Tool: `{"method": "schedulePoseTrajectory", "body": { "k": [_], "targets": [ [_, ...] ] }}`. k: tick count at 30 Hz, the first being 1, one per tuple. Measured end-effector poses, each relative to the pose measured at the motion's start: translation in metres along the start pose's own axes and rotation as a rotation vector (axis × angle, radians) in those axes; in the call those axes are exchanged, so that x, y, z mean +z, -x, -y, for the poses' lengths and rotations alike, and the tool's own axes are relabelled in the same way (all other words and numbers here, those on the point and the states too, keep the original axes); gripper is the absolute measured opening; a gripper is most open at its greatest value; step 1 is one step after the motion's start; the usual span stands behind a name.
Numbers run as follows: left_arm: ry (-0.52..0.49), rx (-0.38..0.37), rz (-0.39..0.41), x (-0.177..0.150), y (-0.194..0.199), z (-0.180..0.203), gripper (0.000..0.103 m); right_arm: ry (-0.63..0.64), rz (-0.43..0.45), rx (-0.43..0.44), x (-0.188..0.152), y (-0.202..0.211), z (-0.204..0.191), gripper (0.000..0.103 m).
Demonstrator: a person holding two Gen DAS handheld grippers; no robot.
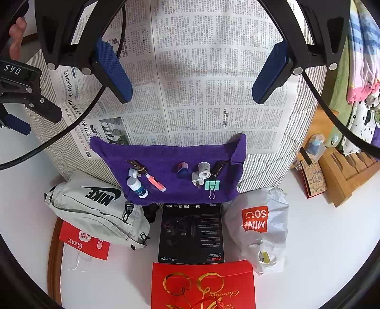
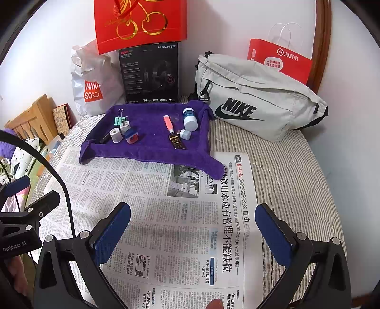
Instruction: Organize rigid objects
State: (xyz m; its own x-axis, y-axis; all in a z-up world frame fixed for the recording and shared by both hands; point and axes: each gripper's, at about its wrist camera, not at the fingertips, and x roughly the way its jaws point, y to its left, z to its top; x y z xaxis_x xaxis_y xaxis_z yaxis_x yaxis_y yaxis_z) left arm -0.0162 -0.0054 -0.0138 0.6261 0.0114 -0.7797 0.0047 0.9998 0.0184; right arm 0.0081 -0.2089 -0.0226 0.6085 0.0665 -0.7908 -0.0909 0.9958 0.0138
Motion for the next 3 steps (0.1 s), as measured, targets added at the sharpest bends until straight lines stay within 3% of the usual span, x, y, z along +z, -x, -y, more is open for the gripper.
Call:
{"method": "schedulePoseTrajectory", "body": {
  "k": [3],
  "targets": [
    [-0.002, -0.017, 0.002, 0.0004, -0.0015, -0.0009, 0.102, 0.0, -0.005, 0.004, 0.0005, -0.0015, 0.0004, 0.103]
  ]
}}
